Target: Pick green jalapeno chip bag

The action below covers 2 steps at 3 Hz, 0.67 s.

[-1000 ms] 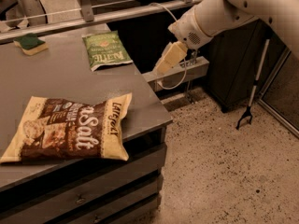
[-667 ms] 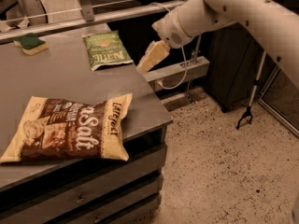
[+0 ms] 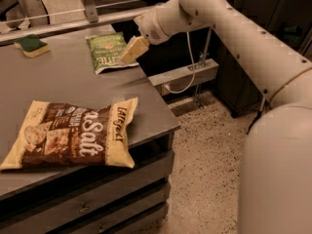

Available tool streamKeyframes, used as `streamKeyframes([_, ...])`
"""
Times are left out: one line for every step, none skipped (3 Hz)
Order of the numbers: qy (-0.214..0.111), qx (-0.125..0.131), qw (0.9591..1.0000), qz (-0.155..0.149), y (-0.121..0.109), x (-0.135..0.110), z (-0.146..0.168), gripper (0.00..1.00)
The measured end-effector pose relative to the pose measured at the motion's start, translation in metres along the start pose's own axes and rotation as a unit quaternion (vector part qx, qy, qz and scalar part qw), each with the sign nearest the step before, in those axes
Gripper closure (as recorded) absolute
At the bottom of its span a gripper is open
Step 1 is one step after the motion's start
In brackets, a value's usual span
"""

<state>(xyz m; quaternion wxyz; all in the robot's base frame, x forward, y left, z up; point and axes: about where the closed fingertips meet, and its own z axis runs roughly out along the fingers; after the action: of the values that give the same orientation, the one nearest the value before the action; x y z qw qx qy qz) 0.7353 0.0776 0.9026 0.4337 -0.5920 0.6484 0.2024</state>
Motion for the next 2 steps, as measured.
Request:
streamKeyframes([-0.027,-0.001,0.9996,0.007,-0.026,-0.006,0.04,0.0])
streamKeyframes([-0.041,0.004,0.9988,0.027,-0.048,0.001,0.067,0.0])
